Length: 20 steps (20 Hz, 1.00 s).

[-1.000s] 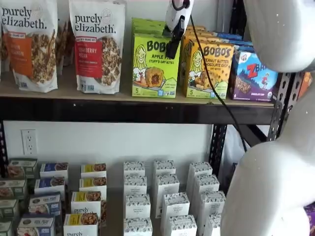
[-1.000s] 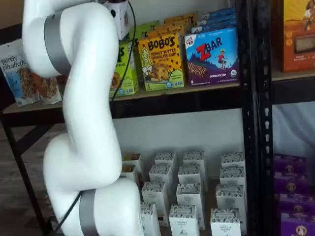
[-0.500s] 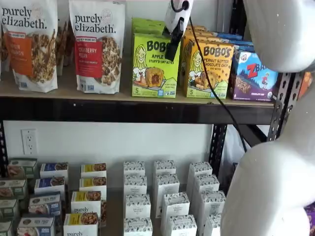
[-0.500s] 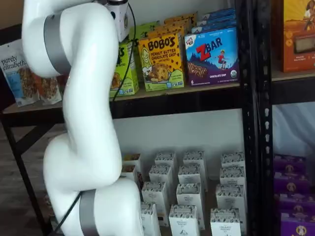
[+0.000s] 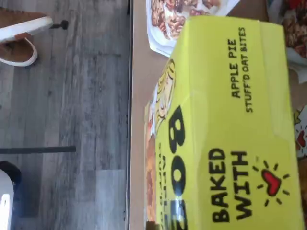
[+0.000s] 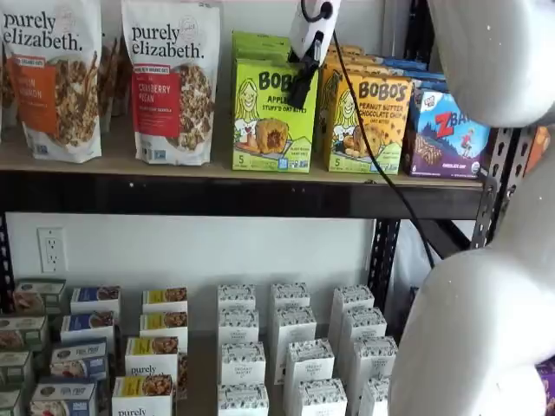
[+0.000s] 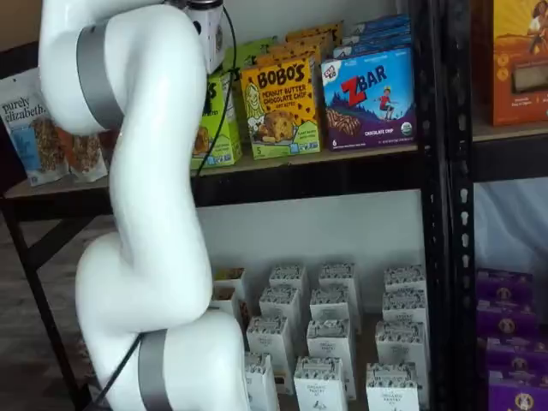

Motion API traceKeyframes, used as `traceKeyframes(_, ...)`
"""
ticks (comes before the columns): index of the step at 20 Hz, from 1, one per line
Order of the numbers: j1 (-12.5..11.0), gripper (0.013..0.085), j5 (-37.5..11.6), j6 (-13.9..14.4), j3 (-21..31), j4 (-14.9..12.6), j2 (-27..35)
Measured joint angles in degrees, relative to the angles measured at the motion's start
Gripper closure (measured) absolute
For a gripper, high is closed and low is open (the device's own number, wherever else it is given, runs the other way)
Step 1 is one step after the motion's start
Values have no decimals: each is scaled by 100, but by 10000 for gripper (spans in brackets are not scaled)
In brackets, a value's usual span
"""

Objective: Pick the green box on the top shelf, the fourth from the left

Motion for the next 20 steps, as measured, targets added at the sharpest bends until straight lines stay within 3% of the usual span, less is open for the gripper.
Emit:
traceKeyframes(7,-14,370,33,-6,-33,11,7)
traceKeyframes(12,-2,490,37,4,-28,9,1)
traceKeyframes(20,20,490,31,24,-7,-12,-16)
